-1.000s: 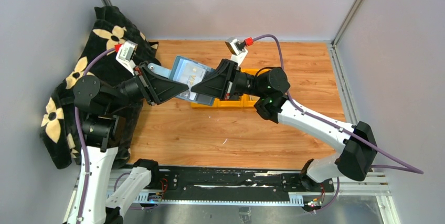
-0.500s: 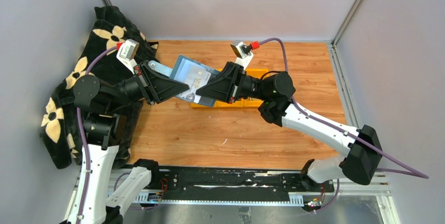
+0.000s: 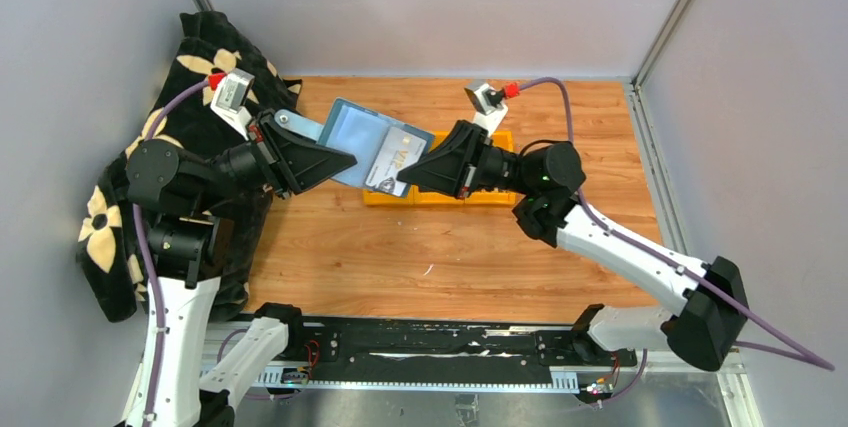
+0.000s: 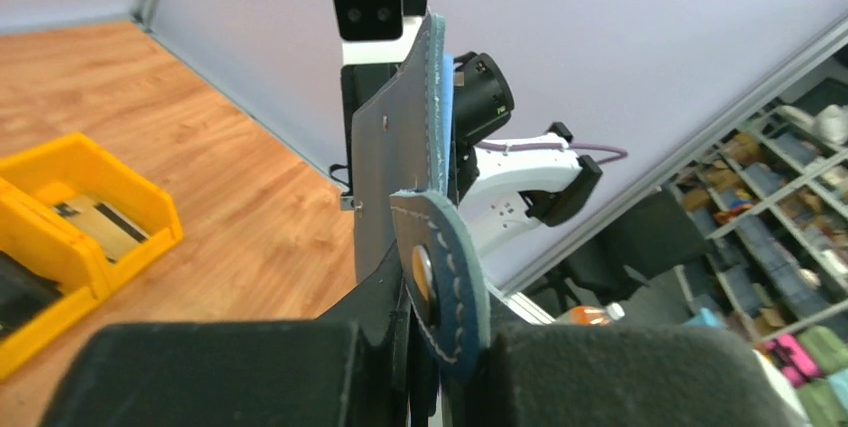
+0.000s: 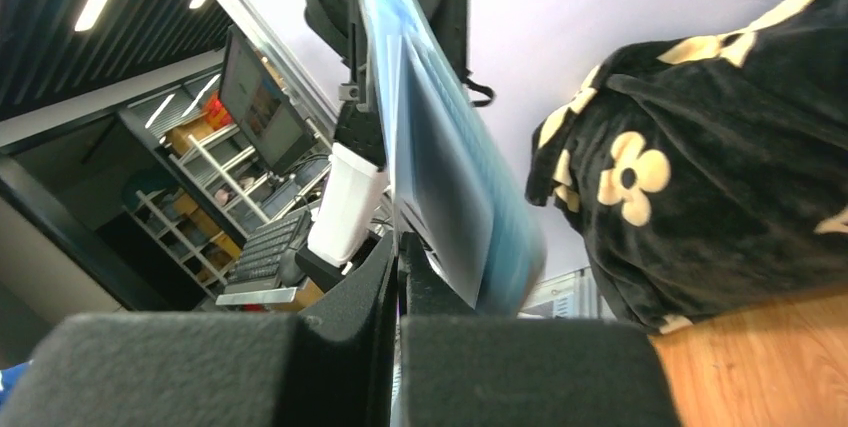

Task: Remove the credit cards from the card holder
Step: Remove the credit card from the card holder, then place the credit card in the storage box.

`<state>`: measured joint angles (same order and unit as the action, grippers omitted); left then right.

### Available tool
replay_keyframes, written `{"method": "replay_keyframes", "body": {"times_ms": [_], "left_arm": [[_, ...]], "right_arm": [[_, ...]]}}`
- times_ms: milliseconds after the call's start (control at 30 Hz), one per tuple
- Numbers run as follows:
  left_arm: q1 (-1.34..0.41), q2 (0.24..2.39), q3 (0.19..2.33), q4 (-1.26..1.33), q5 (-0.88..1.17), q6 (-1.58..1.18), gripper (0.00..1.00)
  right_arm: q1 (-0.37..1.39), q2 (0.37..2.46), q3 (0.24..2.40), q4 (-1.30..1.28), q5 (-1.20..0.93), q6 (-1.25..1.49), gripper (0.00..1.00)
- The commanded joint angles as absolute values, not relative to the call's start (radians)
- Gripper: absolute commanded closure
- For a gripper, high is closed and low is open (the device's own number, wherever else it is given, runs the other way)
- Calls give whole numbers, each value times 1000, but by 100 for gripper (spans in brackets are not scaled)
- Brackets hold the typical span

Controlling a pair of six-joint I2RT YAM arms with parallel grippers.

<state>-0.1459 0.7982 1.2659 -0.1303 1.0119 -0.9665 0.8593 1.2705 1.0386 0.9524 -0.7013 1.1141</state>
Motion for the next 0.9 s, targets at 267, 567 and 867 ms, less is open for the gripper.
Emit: {"method": "replay_keyframes", "body": {"times_ms": [267,567,867], "left_arm": [[-139,802,1391,-263,951,-757,100],[-140,798,1394,-244,958,-777,100],[-140,787,1339,-191,969,-824,100]], "right_arm": [[604,1013,876,659,-779,999,100],[509,1173,1027,123,-693,710,100],[563,1615,1225,106,-647,643,100]]}}
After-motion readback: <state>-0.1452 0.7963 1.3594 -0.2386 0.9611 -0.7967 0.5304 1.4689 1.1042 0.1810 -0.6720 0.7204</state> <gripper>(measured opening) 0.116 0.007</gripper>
